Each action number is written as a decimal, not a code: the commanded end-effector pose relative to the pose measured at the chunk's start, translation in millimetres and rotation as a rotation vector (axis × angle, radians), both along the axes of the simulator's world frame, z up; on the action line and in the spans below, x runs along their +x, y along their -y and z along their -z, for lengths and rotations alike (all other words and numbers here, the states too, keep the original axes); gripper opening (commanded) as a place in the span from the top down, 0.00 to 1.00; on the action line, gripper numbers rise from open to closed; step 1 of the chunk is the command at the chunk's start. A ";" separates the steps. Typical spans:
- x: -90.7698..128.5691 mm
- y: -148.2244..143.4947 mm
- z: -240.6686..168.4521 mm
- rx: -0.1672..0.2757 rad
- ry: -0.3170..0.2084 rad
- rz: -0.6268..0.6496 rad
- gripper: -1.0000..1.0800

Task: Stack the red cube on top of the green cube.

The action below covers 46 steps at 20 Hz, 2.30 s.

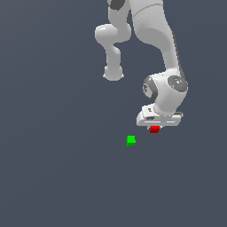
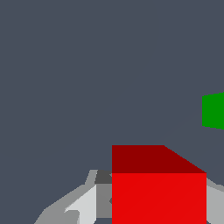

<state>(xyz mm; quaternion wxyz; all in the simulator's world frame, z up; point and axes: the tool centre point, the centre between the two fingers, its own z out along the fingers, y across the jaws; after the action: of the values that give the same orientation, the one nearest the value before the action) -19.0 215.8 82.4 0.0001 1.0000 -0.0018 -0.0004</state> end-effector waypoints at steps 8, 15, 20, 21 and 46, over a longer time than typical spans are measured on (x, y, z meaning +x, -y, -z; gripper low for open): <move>0.9 -0.4 -37.4 0.000 0.001 0.000 1.00; 4.6 9.8 -31.5 0.001 0.002 0.000 1.00; 14.9 40.4 -17.2 0.000 0.002 0.000 1.00; 17.8 48.9 -13.2 0.000 0.002 0.000 1.00; 47.1 120.4 20.8 0.000 0.001 0.000 0.04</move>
<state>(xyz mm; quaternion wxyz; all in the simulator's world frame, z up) 28.1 95.3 61.5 0.0000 1.0000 -0.0020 0.0000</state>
